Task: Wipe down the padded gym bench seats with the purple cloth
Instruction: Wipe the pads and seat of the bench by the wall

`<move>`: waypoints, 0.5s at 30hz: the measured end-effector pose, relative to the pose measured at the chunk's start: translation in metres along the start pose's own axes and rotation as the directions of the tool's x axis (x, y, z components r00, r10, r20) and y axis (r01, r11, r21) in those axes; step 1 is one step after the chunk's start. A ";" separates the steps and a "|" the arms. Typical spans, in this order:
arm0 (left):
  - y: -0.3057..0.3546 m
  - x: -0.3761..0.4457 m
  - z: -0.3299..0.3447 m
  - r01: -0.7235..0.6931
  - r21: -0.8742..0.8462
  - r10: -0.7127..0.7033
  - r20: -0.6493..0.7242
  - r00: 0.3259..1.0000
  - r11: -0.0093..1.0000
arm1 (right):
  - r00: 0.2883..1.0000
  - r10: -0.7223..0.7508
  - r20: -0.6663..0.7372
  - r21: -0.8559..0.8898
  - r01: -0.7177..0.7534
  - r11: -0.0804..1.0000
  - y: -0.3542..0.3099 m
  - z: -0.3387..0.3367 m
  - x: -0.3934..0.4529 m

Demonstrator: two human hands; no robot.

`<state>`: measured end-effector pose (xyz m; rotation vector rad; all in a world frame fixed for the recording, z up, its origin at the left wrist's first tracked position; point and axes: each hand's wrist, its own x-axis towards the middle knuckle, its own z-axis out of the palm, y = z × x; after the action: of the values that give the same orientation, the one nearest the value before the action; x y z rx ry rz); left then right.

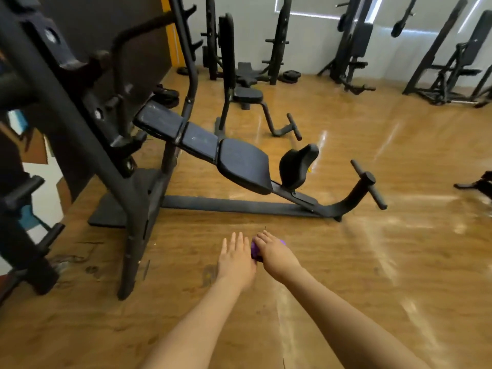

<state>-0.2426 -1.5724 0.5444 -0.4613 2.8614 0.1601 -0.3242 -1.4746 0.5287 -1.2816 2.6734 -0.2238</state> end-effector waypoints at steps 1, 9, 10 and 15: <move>-0.004 0.020 -0.006 0.009 -0.002 -0.009 -0.009 1.000 1.000 | 1.000 -0.015 -0.008 0.003 0.015 1.000 0.007 -0.005 0.024; -0.064 0.187 -0.050 0.141 0.011 -0.140 -0.042 0.989 0.990 | 0.993 -0.116 -0.001 -0.045 0.116 0.992 0.054 -0.042 0.202; -0.071 0.206 -0.057 0.156 0.018 -0.155 -0.040 0.987 0.988 | 0.991 -0.135 0.001 -0.046 0.135 0.990 0.060 -0.048 0.221; -0.085 0.290 -0.090 0.215 0.028 -0.214 -0.050 0.976 0.976 | 0.980 -0.198 -0.007 -0.037 0.198 0.980 0.097 -0.071 0.320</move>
<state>-0.5020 -1.7511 0.5528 -0.7722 2.8294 0.0643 -0.6103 -1.6609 0.5501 -1.5630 2.5686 -0.2076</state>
